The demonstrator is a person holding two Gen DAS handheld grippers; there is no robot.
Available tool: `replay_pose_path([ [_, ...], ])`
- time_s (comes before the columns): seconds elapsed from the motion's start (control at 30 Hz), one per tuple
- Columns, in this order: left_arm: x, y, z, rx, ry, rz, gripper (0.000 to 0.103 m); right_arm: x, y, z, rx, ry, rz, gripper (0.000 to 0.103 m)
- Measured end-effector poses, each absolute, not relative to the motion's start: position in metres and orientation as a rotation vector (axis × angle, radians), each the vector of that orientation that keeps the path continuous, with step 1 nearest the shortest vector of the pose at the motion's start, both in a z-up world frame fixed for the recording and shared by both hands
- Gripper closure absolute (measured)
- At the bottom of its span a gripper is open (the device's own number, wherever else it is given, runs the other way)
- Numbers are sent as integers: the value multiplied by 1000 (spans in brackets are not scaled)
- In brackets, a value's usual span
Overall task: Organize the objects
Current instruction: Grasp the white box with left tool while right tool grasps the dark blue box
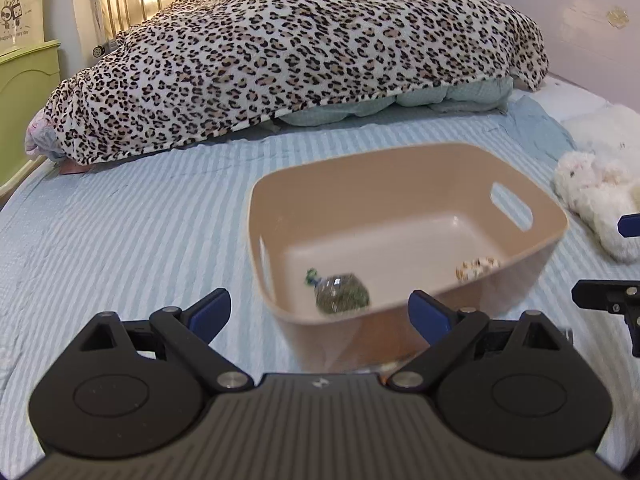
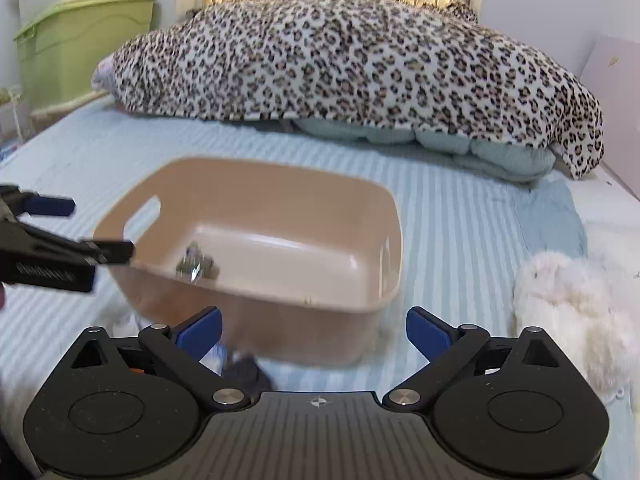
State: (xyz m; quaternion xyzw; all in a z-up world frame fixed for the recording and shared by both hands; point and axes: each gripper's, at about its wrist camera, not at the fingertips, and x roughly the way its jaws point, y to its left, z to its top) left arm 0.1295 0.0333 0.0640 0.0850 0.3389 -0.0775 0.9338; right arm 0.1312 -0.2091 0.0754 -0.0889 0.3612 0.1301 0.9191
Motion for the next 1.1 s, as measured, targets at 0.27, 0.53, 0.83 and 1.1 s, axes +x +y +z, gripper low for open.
replay_pose_path([
  [0.27,113,48,32,209,778,-199,7,113,-220,31,-223,856,252,1],
  [0.53,132,56,-9,194,889,-228,7,120,-233,-11,-233,932,211,1],
  [0.83,150,52,-29,227,915,-259,7,139,-228,-36,-268,972,223,3],
  [1.1,166,63,-43,179,984,-257,9,152,-216,-47,-278,996,263,15],
])
